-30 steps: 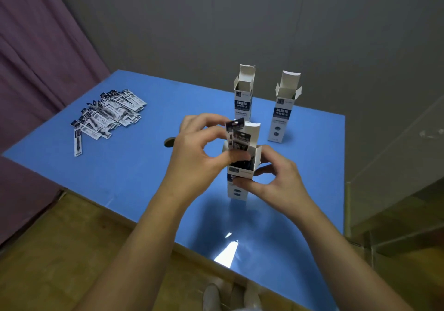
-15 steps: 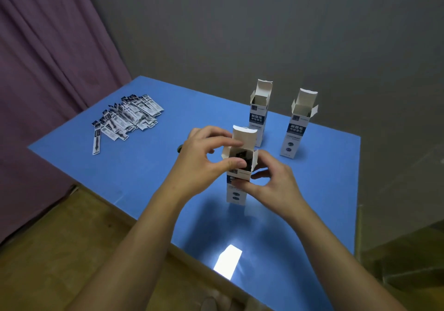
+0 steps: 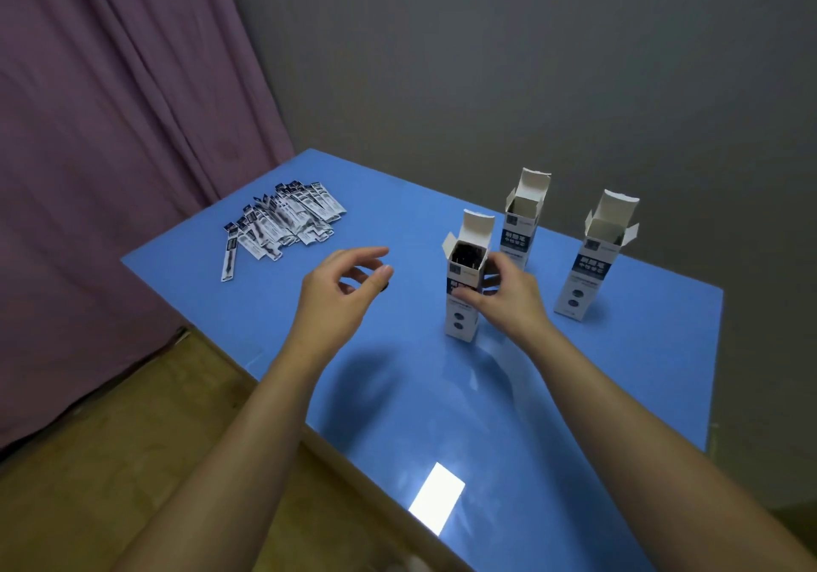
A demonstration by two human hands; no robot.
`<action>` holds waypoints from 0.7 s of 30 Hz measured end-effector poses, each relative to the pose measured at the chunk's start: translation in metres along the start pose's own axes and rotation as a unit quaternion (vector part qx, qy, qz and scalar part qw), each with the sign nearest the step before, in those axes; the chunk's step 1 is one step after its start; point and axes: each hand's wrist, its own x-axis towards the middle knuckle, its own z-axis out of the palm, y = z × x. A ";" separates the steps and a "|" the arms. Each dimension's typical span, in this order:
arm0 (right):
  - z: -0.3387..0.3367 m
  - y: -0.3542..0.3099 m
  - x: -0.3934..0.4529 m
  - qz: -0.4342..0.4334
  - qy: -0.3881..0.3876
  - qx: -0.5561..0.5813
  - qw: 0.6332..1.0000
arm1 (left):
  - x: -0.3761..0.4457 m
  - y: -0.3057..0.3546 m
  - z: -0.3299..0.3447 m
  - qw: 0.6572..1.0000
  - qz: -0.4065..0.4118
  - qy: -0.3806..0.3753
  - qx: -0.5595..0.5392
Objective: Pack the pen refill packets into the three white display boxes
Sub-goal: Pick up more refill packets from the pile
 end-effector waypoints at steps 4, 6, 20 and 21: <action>0.001 0.000 0.005 0.010 -0.011 -0.025 1.000 | 0.001 -0.013 -0.004 0.999 -0.021 0.008 0.027; 0.001 0.002 0.004 0.015 -0.025 -0.032 0.999 | 0.002 -0.018 -0.005 0.999 -0.027 0.015 0.037; 0.028 -0.015 -0.038 0.150 -0.148 -0.298 0.931 | -0.006 -0.034 -0.013 0.992 -0.054 0.026 0.110; 0.036 -0.018 -0.042 0.133 -0.169 -0.306 0.927 | -0.007 -0.037 -0.015 0.991 -0.057 0.024 0.122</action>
